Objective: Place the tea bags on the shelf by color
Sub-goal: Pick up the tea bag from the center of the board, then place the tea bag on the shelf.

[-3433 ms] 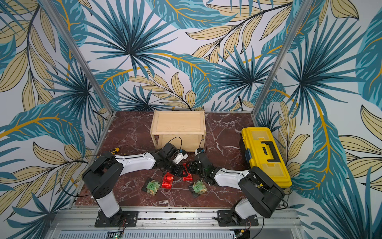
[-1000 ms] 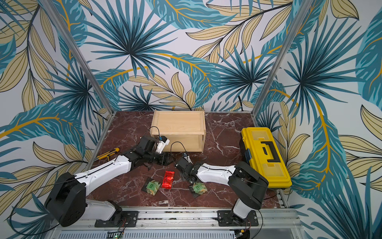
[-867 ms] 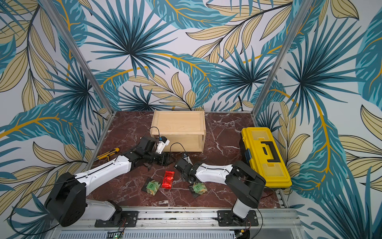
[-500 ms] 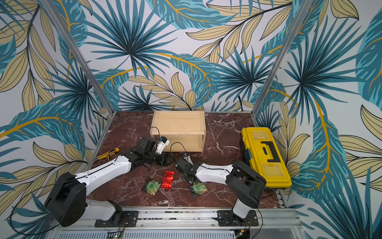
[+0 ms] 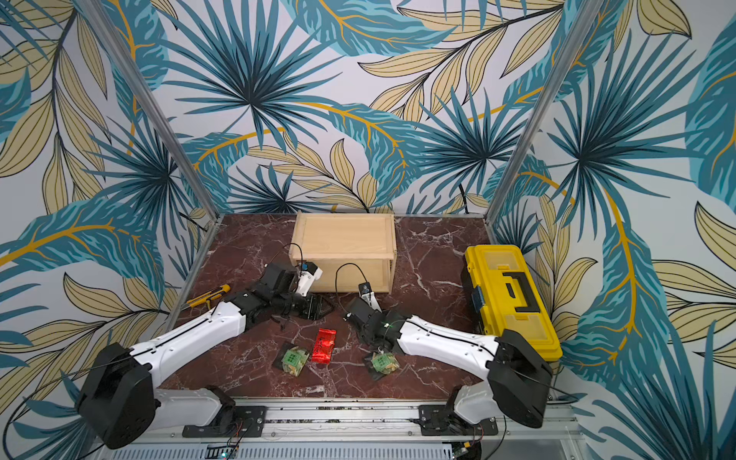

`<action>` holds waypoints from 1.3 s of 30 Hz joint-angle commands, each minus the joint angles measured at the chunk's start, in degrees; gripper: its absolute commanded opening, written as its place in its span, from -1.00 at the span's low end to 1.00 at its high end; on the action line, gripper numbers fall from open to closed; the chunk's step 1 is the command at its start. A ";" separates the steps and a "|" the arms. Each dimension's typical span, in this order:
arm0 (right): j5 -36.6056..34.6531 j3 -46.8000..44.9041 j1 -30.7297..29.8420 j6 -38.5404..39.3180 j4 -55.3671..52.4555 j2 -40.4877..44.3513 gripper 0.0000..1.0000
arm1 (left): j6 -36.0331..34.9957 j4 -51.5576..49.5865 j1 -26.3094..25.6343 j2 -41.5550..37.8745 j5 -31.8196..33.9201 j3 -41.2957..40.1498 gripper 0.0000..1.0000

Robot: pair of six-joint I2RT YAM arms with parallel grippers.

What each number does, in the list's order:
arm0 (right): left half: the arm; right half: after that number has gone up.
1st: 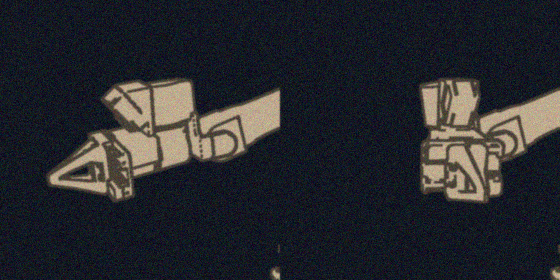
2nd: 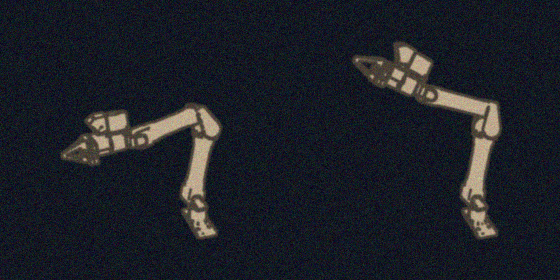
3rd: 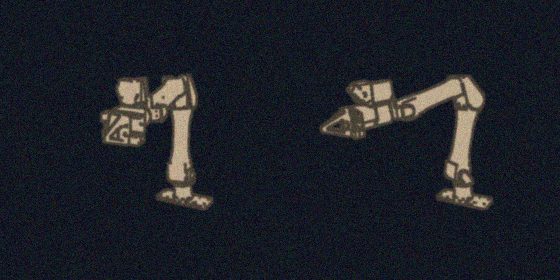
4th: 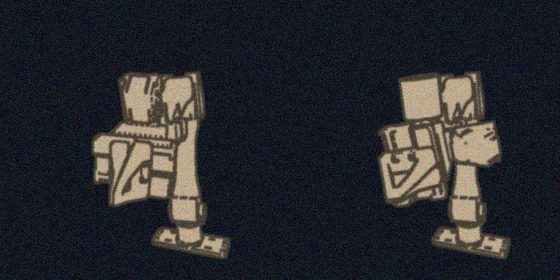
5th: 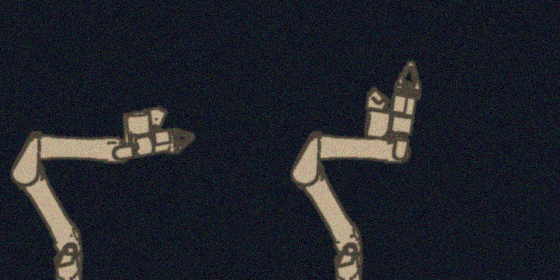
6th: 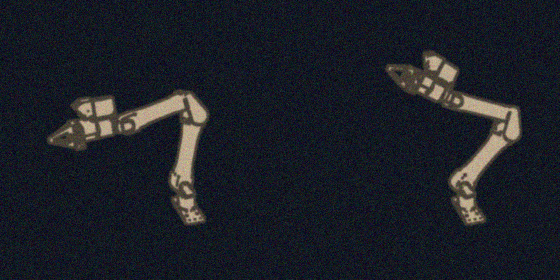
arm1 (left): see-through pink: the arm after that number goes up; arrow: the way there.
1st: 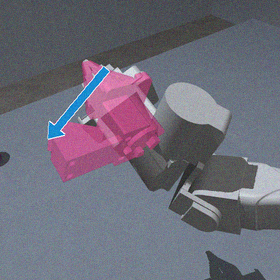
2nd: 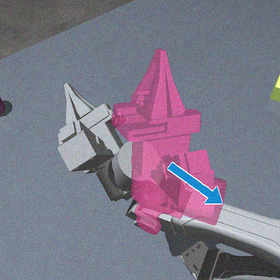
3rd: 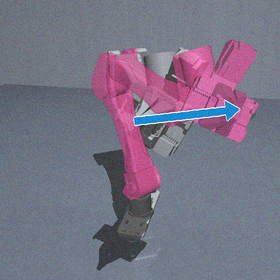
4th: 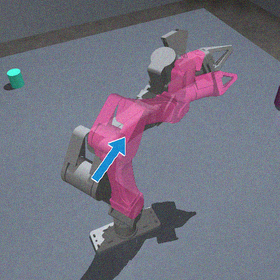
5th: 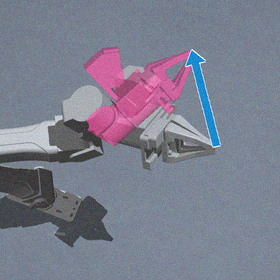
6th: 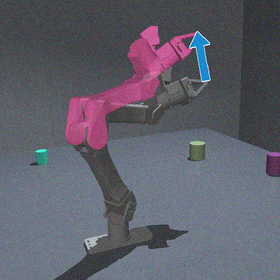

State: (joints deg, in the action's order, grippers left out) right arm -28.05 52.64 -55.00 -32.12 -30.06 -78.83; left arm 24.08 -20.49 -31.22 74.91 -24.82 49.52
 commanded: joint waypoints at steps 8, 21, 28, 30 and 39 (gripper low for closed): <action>-5.51 23.30 5.71 12.49 -14.91 1.10 -0.09 | -0.91 -6.86 0.78 -6.68 8.75 11.25 0.34; 2.16 49.70 19.66 21.65 -15.13 -22.37 -0.07 | -2.74 -8.28 3.76 -5.75 7.41 13.28 0.37; 2.41 50.83 20.80 20.70 -15.27 -25.56 0.01 | -3.78 -8.82 3.75 -6.29 8.74 11.49 0.37; 2.14 50.88 20.74 20.51 -15.26 -25.67 0.06 | -3.64 -8.69 3.80 -6.11 8.65 11.20 0.37; 0.81 52.10 20.77 19.26 -15.28 -26.22 0.28 | -3.68 -8.79 3.80 -6.26 8.34 10.87 0.37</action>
State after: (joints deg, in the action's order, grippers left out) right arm -26.55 103.57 -34.26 -12.12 -44.05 -104.18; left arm 21.23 -28.99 -27.68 69.17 -16.71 61.21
